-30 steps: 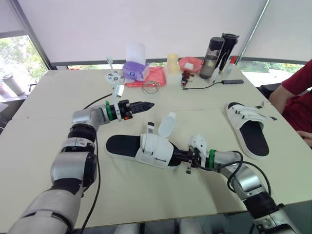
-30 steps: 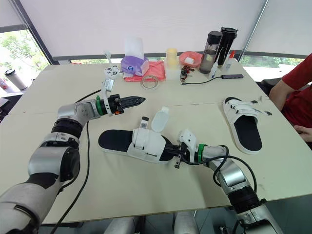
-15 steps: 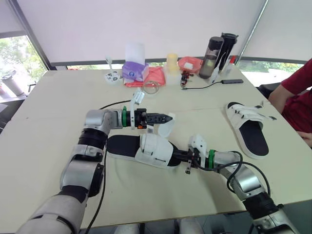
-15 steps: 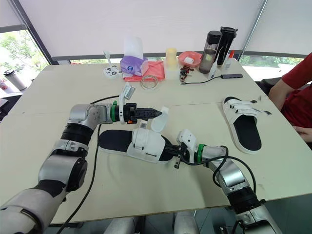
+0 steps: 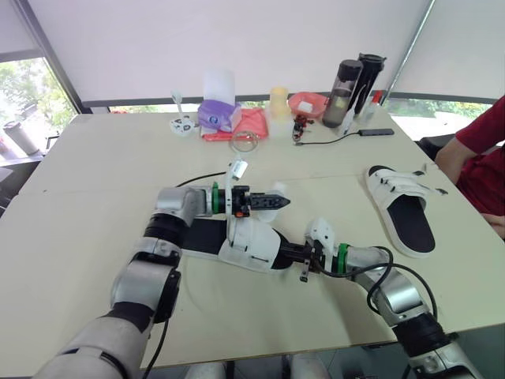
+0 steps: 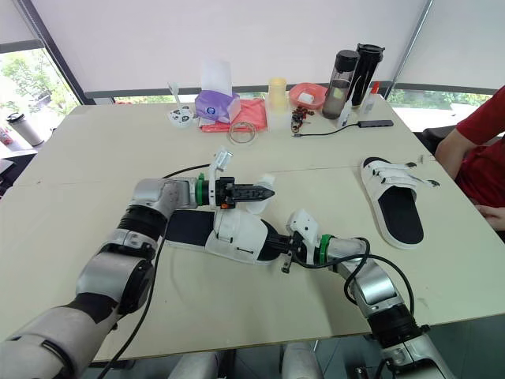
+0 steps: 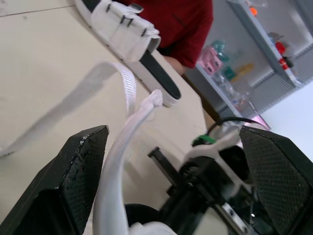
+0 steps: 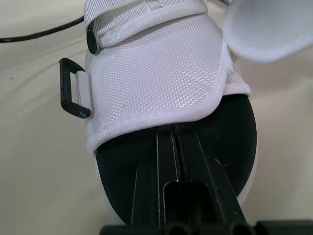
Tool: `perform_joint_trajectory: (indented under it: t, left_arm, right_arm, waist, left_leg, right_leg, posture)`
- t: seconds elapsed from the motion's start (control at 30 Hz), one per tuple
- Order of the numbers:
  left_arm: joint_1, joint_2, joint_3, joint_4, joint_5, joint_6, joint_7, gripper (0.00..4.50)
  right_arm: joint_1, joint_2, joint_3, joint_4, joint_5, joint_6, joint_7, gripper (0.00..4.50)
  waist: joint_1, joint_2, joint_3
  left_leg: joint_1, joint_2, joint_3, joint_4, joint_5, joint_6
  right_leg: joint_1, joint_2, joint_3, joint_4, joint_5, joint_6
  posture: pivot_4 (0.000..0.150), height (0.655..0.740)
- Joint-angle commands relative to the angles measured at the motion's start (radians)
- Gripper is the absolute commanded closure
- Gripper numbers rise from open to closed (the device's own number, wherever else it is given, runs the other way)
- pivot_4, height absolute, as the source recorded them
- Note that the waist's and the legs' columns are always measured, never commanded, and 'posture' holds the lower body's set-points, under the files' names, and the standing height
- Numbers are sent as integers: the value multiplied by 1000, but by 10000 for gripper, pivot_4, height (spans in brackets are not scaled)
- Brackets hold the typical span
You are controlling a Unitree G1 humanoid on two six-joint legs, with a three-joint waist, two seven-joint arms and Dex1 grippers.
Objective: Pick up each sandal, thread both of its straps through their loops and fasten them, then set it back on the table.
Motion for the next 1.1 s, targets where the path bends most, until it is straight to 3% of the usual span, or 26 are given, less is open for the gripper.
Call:
perform_joint_trajectory:
  t: [0.03, 0.4, 0.6, 0.7, 0.9, 0.93, 1.1]
  left_arm:
    - [-67, -17, 26, 79, 16, -90, 7, 999]
    - [-268, -64, 292, 348, -92, -186, 166, 999]
    - [-277, -69, 297, 346, -65, -184, 135, 999]
    - [-261, -73, 262, 332, -31, -193, 101, 10043]
    - [-250, -71, 251, 328, -10, -203, 84, 40886]
    - [-250, -71, 249, 327, -7, -205, 81, 44007]
    - [-252, -20, 250, 352, 18, -209, 106, 44007]
  right_arm:
    - [32, -5, 27, 76, -69, 45, -34, 45000]
    - [38, 0, 23, 75, -71, 44, -44, 45000]
    - [42, 6, 23, 77, -72, 40, -50, 45000]
    - [39, 8, 23, 82, -73, 37, -53, 45000]
    - [33, 8, 20, 90, -76, 33, -55, 45000]
    - [33, 8, 20, 90, -76, 33, -55, 45000]
    - [36, 6, 19, 90, -77, 31, -55, 45000]
  waist:
    - [-1, 0, 0]
    - [-3, -1, 1]
    - [-3, -1, 1]
    - [-3, -1, 1]
    - [-4, -1, 1]
    - [-4, -1, 1]
    - [-6, -1, 1]
  left_leg:
    - [0, 0, 0, 0, 0, 0]
    - [0, 0, 0, 0, 0, 0]
    - [0, 0, 0, 0, 0, 0]
    - [0, 0, 0, 0, 0, 0]
    - [0, 0, 0, 0, 0, 0]
    - [0, 0, 0, 0, 0, 0]
    - [0, 0, 0, 0, 0, 0]
  right_leg:
    - [0, 0, 0, 0, 0, 0]
    - [2, 0, 0, 0, -2, 6]
    - [3, 1, 0, 1, -1, 7]
    - [3, 1, 0, 1, -1, 7]
    - [2, 1, 0, 1, -1, 6]
    - [3, 1, 0, 1, -1, 6]
    - [2, 1, 0, 1, -1, 6]
  posture:
    - [1500, 7400]
    - [1500, 7400]
    - [1500, 7400]
    - [1500, 7400]
    - [1500, 7400]
    - [1500, 7400]
    - [1500, 7400]
